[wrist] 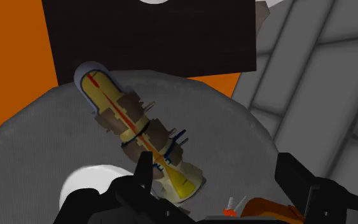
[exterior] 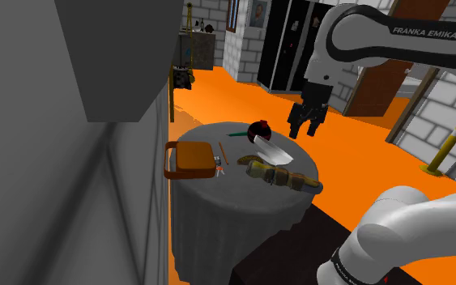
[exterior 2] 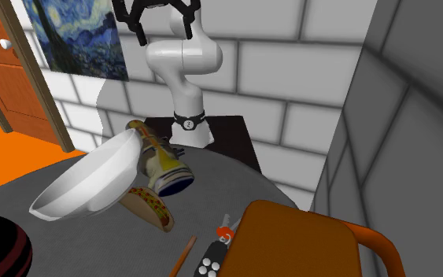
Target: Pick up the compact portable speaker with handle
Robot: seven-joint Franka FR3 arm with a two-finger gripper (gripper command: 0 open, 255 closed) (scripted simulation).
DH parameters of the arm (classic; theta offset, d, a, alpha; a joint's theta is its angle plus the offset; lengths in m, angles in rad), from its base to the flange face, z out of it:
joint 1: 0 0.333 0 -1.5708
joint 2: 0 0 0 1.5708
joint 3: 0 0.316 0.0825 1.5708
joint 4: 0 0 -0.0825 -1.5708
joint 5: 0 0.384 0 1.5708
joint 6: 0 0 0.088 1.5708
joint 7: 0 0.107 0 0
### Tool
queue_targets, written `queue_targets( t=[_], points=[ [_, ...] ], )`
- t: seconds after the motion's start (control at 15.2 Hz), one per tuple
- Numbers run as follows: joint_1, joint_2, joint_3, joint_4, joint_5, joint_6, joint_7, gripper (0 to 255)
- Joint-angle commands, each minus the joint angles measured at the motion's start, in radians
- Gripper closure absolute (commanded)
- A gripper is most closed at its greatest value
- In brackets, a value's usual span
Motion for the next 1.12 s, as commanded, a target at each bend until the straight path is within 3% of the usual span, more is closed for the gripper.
queue_targets(
  t=[0.0,0.53,1.06],
  points=[
    [0.000,0.000,0.000,0.000,0.000,0.000,0.000,0],
    [0.054,0.282,0.013,0.099,0.002,0.204,-0.091,0],
    [0.097,0.572,0.036,0.276,0.004,0.339,-0.169,0]
  ],
)
